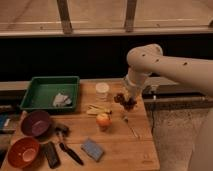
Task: Place grapes in paper cup
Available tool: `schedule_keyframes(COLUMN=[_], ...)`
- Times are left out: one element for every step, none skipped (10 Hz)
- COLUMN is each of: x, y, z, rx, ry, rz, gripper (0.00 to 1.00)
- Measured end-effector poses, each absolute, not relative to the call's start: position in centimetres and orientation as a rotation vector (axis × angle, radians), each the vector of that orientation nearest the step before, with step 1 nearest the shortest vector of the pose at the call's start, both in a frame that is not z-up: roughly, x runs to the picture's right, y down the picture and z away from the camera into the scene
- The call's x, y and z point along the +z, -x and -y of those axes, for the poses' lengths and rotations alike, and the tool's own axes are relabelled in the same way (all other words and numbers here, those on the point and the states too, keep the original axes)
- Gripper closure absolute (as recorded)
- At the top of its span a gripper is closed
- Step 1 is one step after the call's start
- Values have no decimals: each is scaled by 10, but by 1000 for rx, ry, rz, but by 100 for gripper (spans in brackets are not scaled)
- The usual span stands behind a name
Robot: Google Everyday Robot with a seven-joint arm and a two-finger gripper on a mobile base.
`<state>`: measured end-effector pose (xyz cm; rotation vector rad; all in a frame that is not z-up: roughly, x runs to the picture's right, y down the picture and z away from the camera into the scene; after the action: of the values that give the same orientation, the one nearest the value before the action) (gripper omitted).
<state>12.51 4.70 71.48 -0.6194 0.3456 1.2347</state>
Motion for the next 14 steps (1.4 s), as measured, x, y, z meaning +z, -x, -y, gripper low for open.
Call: schedule_keyframes(x=[715, 715, 714, 710, 706, 704, 705, 705, 708, 710, 714, 719, 724, 729], y=[-126, -126, -127, -128, -129, -126, -121, -116, -111, -109, -104, -96, -89, -83], z=[-47, -46, -42, -33, -21, -9, -1, 8, 13, 16, 20, 24, 27, 29], rx=[1235, 1233, 1229, 1224, 1215, 1194, 1179, 1160, 1139, 1124, 1102, 1082, 1060, 1043], ry=[619, 612, 596, 572, 547, 523, 509, 494, 492, 491, 491, 497, 503, 510], rz=[-346, -343, -333, -325, -317, -314, -310, -304, -301, -301, -298, -293, -291, -290], gripper=[100, 100, 100, 100, 100, 100, 100, 100, 100, 100, 100, 100, 100, 100])
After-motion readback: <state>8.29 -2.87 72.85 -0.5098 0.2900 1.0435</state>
